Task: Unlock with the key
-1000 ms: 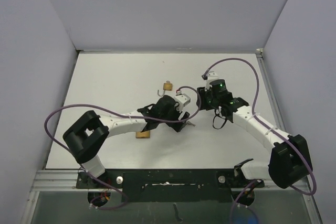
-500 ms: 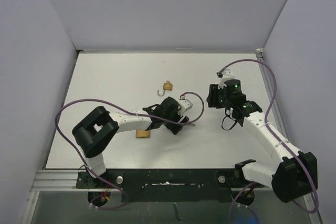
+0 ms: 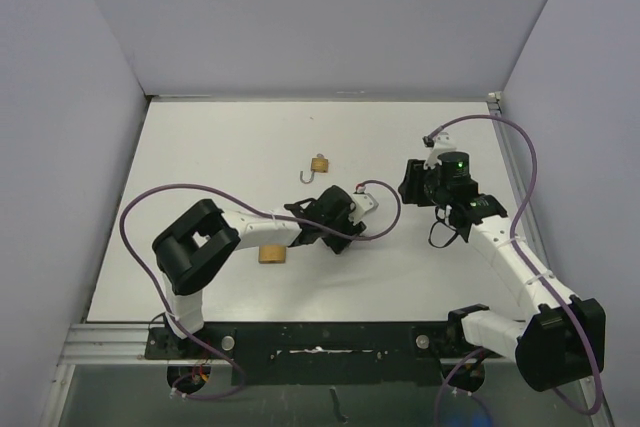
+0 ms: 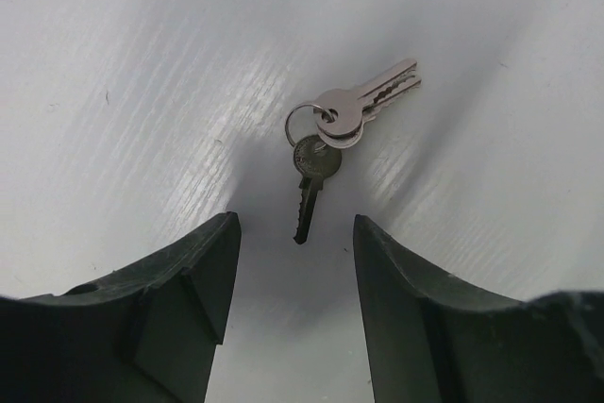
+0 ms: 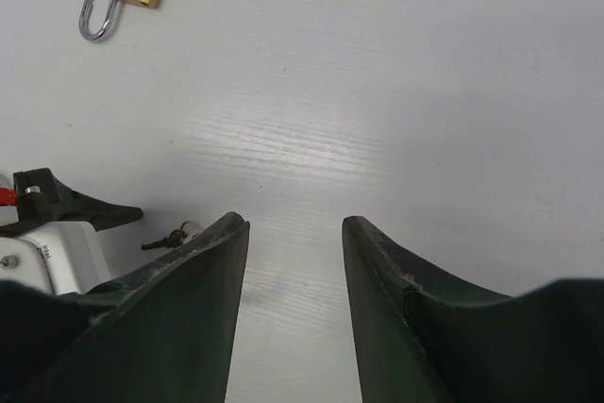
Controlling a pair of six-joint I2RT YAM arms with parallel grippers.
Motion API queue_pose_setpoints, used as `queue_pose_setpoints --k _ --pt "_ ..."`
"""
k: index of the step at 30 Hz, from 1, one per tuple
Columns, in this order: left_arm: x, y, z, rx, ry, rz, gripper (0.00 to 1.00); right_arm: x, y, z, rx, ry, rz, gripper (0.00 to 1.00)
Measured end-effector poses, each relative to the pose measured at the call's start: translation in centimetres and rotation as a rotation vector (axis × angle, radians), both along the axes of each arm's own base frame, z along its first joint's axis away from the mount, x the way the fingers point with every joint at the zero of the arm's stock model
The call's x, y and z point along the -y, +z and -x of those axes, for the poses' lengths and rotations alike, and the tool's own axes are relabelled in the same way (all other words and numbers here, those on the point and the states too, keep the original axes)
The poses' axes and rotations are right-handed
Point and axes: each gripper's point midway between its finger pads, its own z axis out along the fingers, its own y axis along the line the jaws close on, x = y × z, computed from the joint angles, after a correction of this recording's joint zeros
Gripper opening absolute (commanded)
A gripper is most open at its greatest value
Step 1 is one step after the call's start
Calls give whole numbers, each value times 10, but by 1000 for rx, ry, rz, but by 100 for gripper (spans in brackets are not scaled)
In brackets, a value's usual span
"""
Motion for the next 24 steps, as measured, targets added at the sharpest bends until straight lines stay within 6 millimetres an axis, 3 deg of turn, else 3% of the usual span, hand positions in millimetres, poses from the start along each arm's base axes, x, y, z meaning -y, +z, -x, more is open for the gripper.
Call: queue_pose_setpoints --k 5,24 --pt "-1 0 -1 2 2 -11 36 -2 0 1 -2 10 -11 46" --pt "1 -1 -1 -2 0 -28 16 -2 1 0 -4 16 -26 46"
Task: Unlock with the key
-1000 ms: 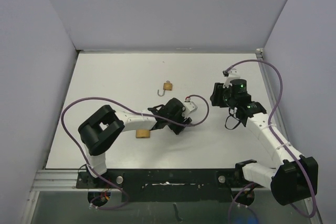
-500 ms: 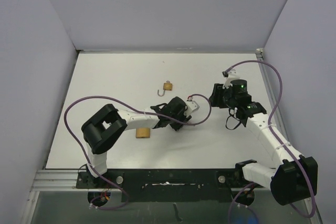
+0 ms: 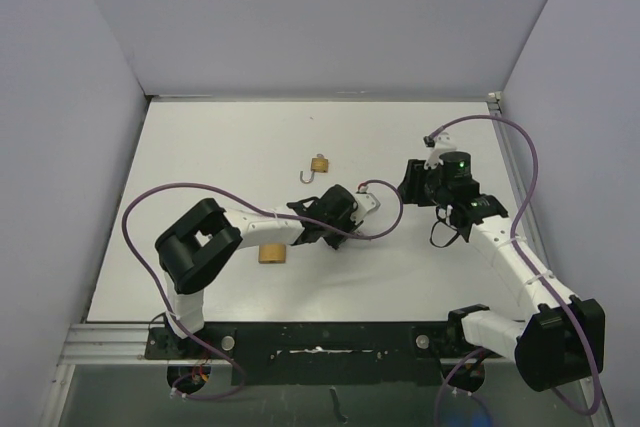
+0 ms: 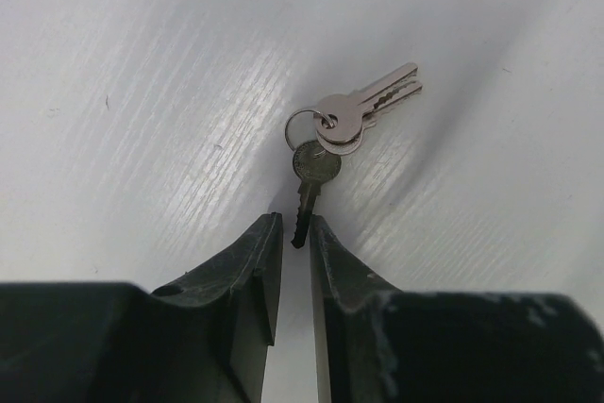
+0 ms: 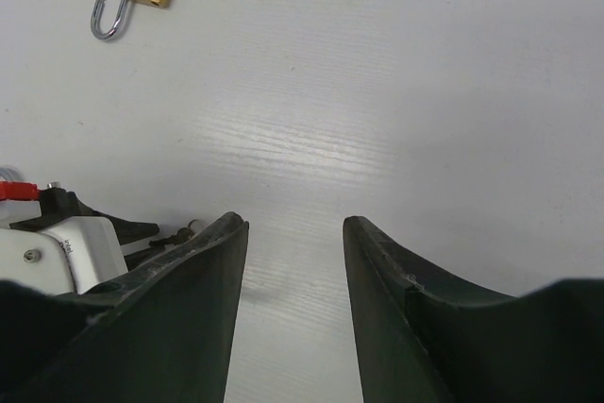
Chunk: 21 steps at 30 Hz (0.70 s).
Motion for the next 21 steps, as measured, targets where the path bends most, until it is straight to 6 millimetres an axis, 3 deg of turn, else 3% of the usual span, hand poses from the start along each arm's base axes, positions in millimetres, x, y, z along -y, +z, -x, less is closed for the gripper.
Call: queue_pose_setpoints --k 16,21 --pt "2 0 3 6 -17 -4 0 2 -4 0 -6 -8 -1 46" --pt "2 0 2 8 -16 -2 0 2 -5 1 -9 -6 -4 46"
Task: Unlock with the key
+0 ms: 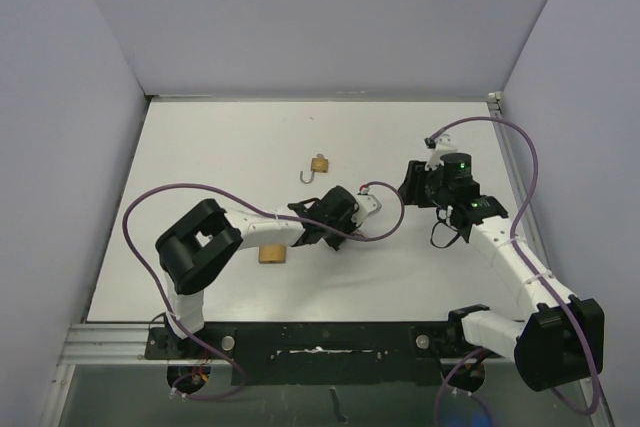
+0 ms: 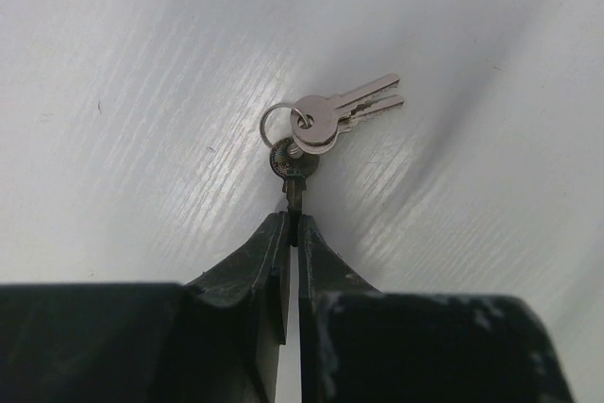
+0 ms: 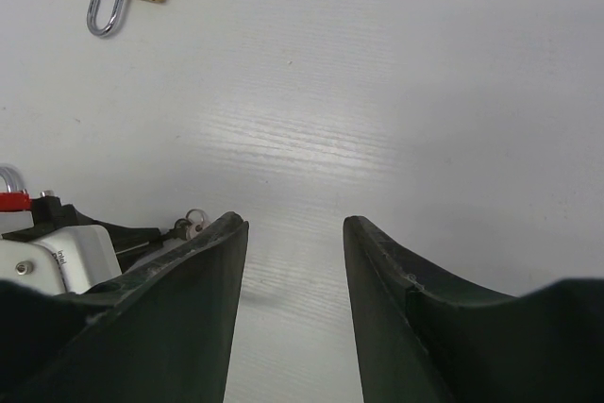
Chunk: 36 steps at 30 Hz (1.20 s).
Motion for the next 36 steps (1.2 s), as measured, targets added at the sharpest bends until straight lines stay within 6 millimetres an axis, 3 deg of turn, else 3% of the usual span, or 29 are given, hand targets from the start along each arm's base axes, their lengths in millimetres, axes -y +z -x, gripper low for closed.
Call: queue_pose_setpoints --k 15,28,36 --pt "-6 3 3 24 -5 19 0 5 -2 -2 -18 -18 -30 46" --pt "-5 37 0 79 -15 79 0 1 -4 -6 -28 7 -93 46" --pt "-4 47 -1 106 -22 104 0 -15 -13 -7 -81 87 -257 45"
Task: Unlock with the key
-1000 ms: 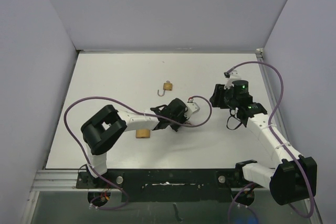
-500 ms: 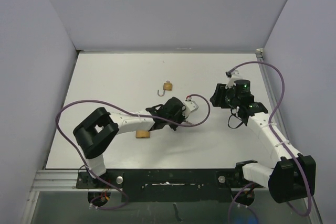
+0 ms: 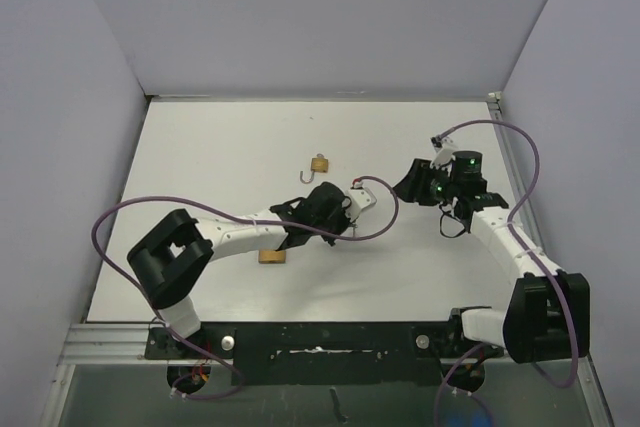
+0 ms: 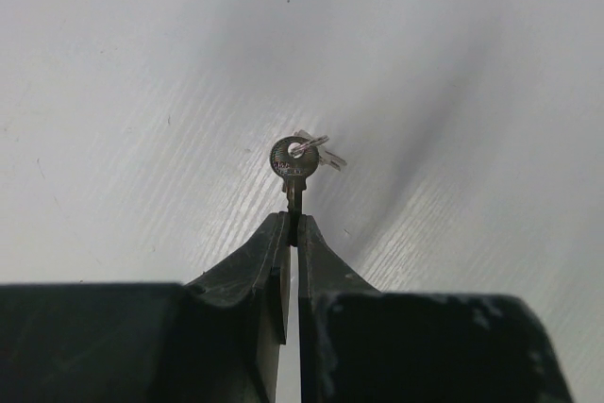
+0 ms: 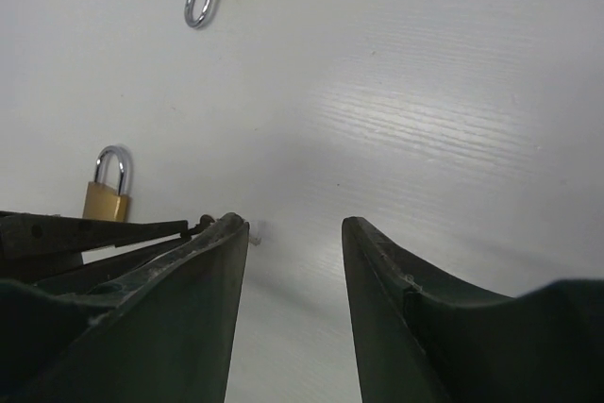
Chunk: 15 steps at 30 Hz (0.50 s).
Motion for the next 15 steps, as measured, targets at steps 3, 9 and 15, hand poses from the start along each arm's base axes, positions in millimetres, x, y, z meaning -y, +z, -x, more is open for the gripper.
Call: queue_pose_setpoints --k 3,9,15 --pt "2 5 -1 13 -7 14 0 -10 -4 1 -23 42 -70 45" --pt "6 25 -6 40 -22 71 0 -28 -3 6 -39 110 -180 44" --pt "10 34 -8 31 -42 109 0 -38 0 6 -34 142 -255 44"
